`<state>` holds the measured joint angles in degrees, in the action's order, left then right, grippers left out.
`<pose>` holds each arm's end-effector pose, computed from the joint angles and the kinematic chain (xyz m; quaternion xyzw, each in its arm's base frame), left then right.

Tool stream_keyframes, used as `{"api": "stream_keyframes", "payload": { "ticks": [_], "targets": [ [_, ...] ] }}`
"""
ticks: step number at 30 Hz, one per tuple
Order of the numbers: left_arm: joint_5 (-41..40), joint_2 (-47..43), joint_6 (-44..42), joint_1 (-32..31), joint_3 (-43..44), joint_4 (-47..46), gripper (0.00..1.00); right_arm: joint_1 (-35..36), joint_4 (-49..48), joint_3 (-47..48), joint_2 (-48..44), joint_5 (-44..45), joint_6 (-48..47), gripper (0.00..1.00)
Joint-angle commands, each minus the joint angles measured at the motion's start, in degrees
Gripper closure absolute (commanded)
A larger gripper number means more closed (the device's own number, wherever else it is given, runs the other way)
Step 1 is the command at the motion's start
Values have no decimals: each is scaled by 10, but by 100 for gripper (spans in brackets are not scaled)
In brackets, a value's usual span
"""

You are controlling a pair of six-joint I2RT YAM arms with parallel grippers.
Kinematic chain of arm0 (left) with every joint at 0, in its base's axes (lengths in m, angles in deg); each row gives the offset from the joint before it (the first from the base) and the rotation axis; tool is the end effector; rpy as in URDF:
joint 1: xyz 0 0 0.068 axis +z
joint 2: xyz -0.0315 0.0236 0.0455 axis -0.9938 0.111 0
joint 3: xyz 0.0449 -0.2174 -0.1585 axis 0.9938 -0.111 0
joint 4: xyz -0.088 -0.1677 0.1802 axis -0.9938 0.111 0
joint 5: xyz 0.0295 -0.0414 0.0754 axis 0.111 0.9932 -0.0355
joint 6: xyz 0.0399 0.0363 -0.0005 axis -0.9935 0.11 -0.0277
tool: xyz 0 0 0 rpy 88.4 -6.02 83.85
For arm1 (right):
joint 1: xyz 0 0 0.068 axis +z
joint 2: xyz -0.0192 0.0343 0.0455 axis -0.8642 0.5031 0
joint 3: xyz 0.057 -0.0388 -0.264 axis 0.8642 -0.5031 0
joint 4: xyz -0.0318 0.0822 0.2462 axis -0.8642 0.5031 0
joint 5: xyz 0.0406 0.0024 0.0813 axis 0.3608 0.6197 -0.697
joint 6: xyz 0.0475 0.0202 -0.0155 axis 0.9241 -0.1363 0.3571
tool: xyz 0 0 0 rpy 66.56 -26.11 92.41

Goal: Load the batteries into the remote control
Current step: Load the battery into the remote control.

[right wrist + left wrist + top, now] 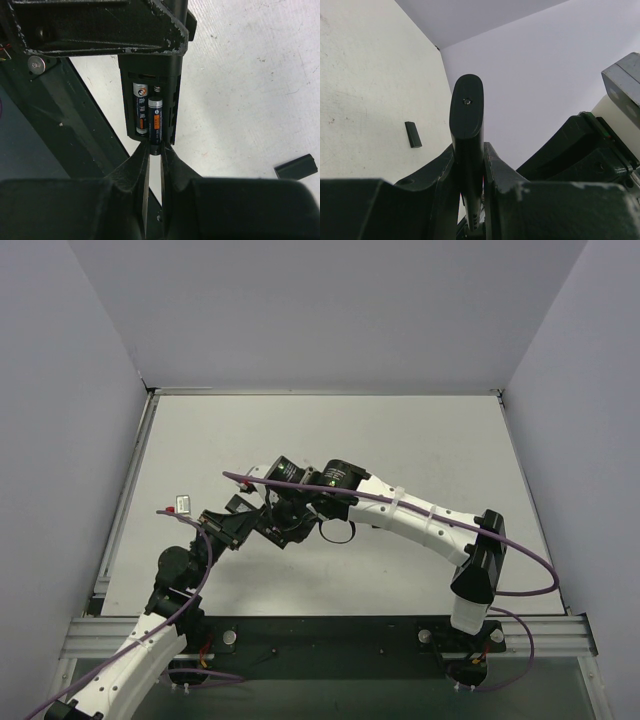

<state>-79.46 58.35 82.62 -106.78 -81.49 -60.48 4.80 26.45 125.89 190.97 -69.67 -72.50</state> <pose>0.1204 -0.0575 0.2024 -0.2287 0.6114 -0.6027 0.4589 0.1653 0.3618 0.3475 -0.4936 0.7806 0.2750 0.2671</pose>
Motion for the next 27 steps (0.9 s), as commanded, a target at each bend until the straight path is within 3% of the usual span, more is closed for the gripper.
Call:
{"api": "stream_keyframes", "payload": {
  "ticks": [1, 14, 27],
  "targets": [
    [11, -2, 1, 0, -37, -51, 100, 4, 20, 26, 9, 15, 9, 96],
    [8, -6, 11, 0, -38, -54, 100, 4, 23, 30, 13, 8, 11, 85],
    [0, -2, 44, 0, -44, -61, 100, 5, 22, 34, 10, 8, 17, 81]
  ]
}}
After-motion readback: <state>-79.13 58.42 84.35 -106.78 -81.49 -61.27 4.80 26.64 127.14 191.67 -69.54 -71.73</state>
